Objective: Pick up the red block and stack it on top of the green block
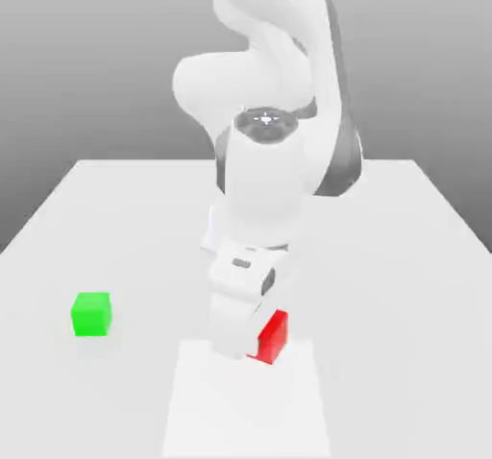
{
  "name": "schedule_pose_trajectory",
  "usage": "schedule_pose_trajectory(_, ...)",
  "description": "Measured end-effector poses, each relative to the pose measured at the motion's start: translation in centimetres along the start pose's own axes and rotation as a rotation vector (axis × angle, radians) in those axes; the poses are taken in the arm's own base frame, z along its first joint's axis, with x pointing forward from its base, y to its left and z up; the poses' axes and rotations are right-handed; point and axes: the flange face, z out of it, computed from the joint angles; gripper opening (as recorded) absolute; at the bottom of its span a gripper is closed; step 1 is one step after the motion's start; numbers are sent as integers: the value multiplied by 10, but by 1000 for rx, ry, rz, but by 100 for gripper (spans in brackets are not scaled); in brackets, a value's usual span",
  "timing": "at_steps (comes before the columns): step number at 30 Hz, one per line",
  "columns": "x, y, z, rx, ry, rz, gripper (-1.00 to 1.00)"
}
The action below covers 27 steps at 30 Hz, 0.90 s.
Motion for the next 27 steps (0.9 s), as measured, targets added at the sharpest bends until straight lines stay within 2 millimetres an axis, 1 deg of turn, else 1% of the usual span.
schedule_pose_trajectory(1,-11,27,-3,-2,-1,65,-100)
schedule_pose_trajectory(3,-32,64,-9,-5,-1,150,-100)
schedule_pose_trajectory(5,-53,92,-15,-6,-2,217,-100)
schedule_pose_trajectory(7,-79,121,-20,-5,-3,295,-100)
schedule_pose_trajectory(10,-125,160,-26,-1,-3,421,-100)
schedule_pose_trajectory(12,-159,180,-29,3,-2,506,-100)
schedule_pose_trajectory(13,-168,185,-27,13,0,528,-100)
schedule_pose_trajectory(14,-171,187,-23,27,4,538,-100)
schedule_pose_trajectory(20,-169,186,9,76,16,543,-100)
schedule_pose_trajectory(24,-169,185,27,60,11,540,-100)
schedule_pose_trajectory(26,-174,188,34,37,6,550,-100)
schedule_pose_trajectory(27,-177,189,37,22,2,552,100)
